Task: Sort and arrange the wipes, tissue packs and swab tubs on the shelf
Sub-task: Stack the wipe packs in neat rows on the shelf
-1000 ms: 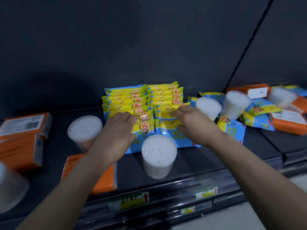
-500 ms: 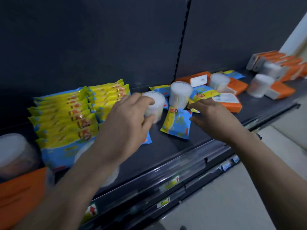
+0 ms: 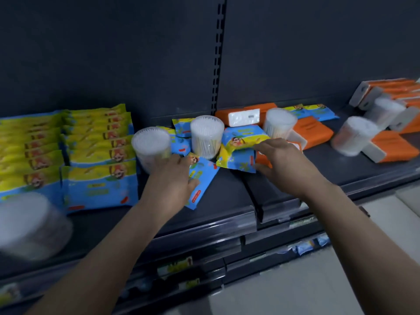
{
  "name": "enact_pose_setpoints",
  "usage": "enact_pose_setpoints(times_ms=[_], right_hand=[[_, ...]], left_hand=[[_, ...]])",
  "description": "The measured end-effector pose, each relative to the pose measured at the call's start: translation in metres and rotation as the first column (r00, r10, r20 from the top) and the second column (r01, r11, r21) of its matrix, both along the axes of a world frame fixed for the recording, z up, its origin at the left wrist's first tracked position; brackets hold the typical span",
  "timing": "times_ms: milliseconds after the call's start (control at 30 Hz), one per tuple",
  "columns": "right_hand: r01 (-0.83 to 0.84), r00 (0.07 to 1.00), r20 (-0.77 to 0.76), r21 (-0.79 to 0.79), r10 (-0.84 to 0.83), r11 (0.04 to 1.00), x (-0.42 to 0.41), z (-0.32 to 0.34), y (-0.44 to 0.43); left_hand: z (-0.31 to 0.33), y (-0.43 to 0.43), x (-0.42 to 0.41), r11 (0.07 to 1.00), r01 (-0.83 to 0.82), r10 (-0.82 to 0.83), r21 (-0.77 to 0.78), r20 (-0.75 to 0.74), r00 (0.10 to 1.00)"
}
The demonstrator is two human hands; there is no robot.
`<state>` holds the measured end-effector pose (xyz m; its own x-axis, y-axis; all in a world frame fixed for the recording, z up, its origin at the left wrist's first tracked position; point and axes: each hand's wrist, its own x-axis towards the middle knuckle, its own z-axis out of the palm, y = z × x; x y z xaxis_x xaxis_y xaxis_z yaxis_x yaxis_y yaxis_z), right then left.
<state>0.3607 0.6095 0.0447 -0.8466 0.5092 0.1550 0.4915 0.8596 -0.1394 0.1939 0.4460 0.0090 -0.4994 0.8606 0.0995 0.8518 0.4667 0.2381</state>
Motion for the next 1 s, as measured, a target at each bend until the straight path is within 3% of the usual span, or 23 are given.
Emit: enact_pose_setpoints(times_ms=[233, 533, 667, 1000], right_hand=[[-0.056, 0.997, 0.045, -0.053, 0.058, 0.997, -0.019, -0.008, 0.019], [0.039, 0.993, 0.117, -0.116, -0.026, 0.992, -0.022, -0.006, 0.036], [0.046, 0.99, 0.14, -0.15, -0.025, 0.988, -0.031, -0.005, 0.049], [-0.105, 0.962, 0.223, -0.218, 0.154, 0.97, -0.062, -0.005, 0.091]], left_hand=[[-0.006, 0.008, 0.002, 0.973, -0.109, 0.117, -0.203, 0.032, 0.993], [0.003, 0.03, -0.006, 0.951, -0.113, 0.145, -0.289, 0.09, 0.985], [0.015, 0.028, -0.007, 0.976, -0.072, 0.112, -0.204, 0.19, 0.975], [0.062, 0.021, 0.007, 0.977, -0.155, 0.126, 0.149, 0.186, 0.974]])
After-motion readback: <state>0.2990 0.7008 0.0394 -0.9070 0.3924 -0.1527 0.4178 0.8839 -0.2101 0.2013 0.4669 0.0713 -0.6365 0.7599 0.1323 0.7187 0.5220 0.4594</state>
